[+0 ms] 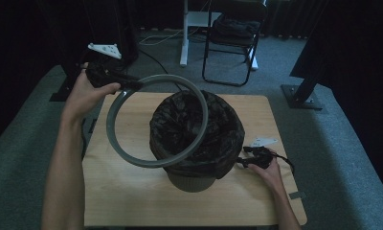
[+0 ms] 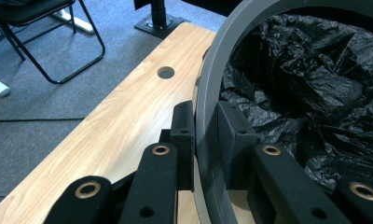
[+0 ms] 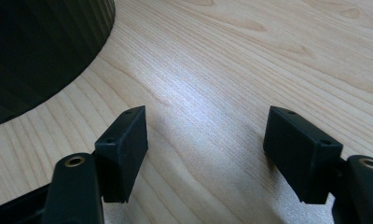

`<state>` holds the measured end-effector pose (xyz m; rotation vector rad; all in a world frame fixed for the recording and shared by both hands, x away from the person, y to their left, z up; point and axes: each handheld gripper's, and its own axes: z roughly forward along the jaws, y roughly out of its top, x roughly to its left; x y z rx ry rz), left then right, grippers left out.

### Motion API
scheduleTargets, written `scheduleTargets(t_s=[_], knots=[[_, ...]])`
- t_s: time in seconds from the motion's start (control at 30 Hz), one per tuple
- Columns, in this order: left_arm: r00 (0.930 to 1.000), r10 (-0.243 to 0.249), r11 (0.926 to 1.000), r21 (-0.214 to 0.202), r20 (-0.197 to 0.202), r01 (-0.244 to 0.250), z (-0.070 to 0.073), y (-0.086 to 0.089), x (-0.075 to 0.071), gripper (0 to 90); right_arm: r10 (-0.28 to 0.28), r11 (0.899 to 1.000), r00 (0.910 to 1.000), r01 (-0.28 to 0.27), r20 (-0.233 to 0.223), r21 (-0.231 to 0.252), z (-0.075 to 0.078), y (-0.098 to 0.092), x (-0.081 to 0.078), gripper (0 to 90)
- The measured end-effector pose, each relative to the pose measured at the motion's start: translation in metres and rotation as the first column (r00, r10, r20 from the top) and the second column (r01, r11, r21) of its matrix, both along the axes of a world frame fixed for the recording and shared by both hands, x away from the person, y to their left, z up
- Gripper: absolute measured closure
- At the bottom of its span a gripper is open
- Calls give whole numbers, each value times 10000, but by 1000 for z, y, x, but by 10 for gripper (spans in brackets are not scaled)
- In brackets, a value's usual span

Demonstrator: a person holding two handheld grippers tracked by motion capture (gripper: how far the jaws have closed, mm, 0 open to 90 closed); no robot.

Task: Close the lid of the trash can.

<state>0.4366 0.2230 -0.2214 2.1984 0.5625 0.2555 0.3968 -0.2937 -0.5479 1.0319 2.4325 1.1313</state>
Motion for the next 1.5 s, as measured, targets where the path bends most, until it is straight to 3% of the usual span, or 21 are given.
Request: scheduleTargets(t_s=[1.0,1.5], knots=[[9990,-424,9987,287,-101,427,4,-37,8,777,176,9998,9998,-175,-136,86,0,0,-1,244],[9969,-644,9969,411,-461,663,1,-58,17,777,168,9998,9997,-166,-153,108,0,0,-1,244]])
